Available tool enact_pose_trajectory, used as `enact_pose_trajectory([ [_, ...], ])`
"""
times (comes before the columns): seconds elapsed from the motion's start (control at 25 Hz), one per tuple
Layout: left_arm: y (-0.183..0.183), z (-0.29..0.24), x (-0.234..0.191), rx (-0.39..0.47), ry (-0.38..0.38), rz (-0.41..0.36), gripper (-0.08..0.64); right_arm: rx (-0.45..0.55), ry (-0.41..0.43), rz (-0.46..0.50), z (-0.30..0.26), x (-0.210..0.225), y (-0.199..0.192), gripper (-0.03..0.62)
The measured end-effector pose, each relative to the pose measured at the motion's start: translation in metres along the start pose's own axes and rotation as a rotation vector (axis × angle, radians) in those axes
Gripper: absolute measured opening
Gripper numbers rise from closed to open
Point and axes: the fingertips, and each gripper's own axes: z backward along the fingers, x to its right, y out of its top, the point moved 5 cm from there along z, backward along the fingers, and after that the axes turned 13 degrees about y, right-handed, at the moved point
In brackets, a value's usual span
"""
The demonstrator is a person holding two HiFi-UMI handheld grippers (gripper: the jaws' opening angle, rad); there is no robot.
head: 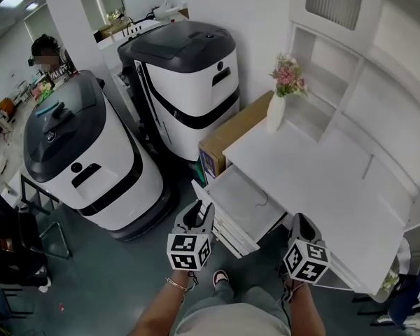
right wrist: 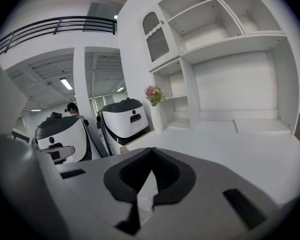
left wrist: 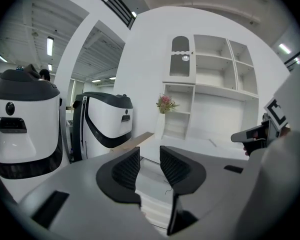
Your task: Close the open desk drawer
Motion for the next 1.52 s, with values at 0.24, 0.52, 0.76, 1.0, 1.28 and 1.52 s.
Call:
enact_pose_trajectory([
  [0.24,-0.002,-0.013,0.008,-0.03,0.024,0.008,0.135,-0.042,0.033,0.01,-0.028,0.013,0.01,0.006],
  [0.52,-0.02,-0.01,0.013,-0.061,0.063,0.021,0.135,-0.102,0.081,0.02,-0.041,0.019,0.002,0.008],
  [0.76,-0.057,-0.006,0.015,-0.114,0.084,0.048,0.137,-0.199,0.1,0.023,-0.045,0.024,-0.031,0.006],
  [1.0,-0.106,-0.015,0.006,-0.139,0.08,0.066,0.137,-0.3,0.104,0.025,-0.06,0.031,-0.083,0.006],
  [1.28,-0.165,-0.023,-0.015,-0.182,0.066,0.059,0.137,-0.377,0.069,0.036,-0.071,0.045,-0.13,0.006],
  [1.52,-0.184,-0.033,-0.023,-0.19,0.022,0.038,0.137,-0.41,0.051,0.045,-0.077,0.046,-0.148,0.006],
])
